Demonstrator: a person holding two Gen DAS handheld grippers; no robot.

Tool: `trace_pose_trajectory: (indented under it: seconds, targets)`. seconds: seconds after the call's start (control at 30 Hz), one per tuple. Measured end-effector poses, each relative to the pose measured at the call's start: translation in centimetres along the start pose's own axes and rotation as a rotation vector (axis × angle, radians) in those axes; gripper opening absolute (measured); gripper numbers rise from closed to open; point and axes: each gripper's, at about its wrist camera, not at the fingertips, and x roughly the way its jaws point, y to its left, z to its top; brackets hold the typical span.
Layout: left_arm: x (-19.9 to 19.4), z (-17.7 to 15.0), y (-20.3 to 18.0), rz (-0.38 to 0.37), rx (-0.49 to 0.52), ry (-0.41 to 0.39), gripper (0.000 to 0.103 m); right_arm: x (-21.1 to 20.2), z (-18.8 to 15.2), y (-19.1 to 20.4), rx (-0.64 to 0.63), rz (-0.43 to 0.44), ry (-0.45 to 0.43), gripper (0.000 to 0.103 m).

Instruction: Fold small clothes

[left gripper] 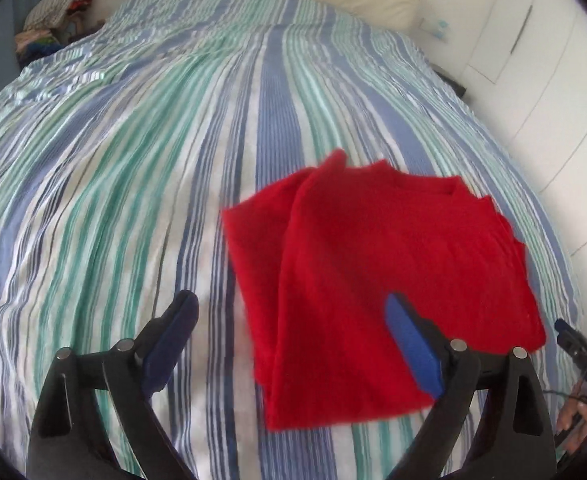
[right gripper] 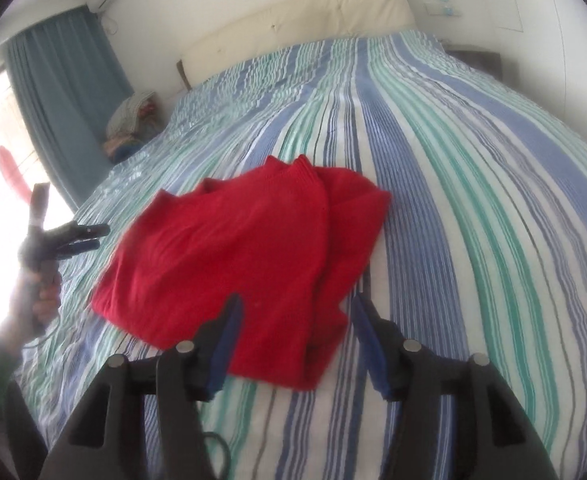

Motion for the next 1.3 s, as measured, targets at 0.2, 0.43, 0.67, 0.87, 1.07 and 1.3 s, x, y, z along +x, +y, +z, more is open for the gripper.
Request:
trace_pose_trajectory:
  seconds: [0.2,0.43,0.67,0.87,1.07,1.3]
  targets:
    - [-0.5,-9.4,-3.0,0.013,0.069,0.038,0.098,-1.2,-6.2,3.5,-0.024,-0.026,-0.014,0.071]
    - [2.0,-11.9,-5.2,0.198,0.19,-0.013,0.103,0.8,-9.1,3.6,-0.033,-0.063,-0.013,0.077]
    - [2.1,-12.4,-4.7,0.181,0.178,-0.011,0.103,0.9,-9.6,2.8,0.007,-0.025,-0.026,0.078]
    - [2.0,-12.6,-4.7,0.18,0.177,-0.011,0.103,1.0,-9.6,3.3,-0.013,-0.043,-0.027,0.08]
    - [2.1,-12.5,-4.7,0.18,0.177,-0.011,0.103,1.1,-9.5,3.3,-0.019,-0.05,-0.026,0.08]
    - [2.1,-12.5,-4.7,0.181,0.177,-0.011,0.103,0.9,-9.6,3.3,-0.02,-0.053,-0.03,0.08]
